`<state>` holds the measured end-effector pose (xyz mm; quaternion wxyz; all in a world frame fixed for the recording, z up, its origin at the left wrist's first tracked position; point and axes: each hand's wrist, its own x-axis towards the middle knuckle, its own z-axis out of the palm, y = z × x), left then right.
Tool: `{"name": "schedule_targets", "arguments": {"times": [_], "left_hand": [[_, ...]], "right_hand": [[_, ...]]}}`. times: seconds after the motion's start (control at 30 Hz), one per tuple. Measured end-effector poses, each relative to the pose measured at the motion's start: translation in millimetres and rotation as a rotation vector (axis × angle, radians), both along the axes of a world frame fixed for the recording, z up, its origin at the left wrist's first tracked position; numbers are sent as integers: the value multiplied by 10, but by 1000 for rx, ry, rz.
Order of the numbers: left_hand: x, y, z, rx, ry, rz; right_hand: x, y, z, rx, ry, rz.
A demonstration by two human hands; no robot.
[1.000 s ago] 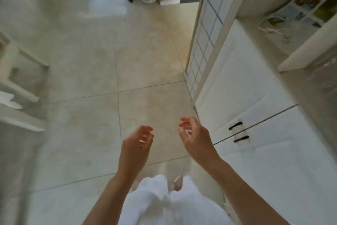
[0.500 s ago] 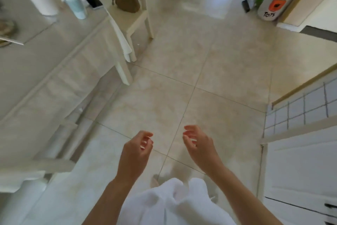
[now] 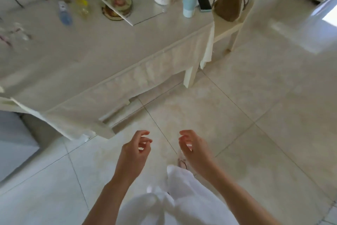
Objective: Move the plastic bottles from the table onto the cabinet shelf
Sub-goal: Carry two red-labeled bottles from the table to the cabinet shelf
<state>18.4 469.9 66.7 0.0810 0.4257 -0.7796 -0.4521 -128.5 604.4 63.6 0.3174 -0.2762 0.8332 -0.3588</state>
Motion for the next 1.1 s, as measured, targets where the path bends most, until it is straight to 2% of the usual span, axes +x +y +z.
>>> {"name": "schedule_targets", "arguments": {"times": [0.27, 0.5, 0.9, 1.1], "left_hand": [[-450, -797, 80, 30, -18, 265], [-779, -1328, 194, 47, 49, 440], [-695, -2244, 91, 39, 48, 665], [-448, -3192, 35, 53, 58, 703]], "right_hand": [[-731, -1165, 7, 8, -5, 302], [-1264, -2220, 186, -32, 39, 539], [-1139, -3567, 204, -47, 7, 688], [-869, -4506, 153, -42, 21, 704]]}}
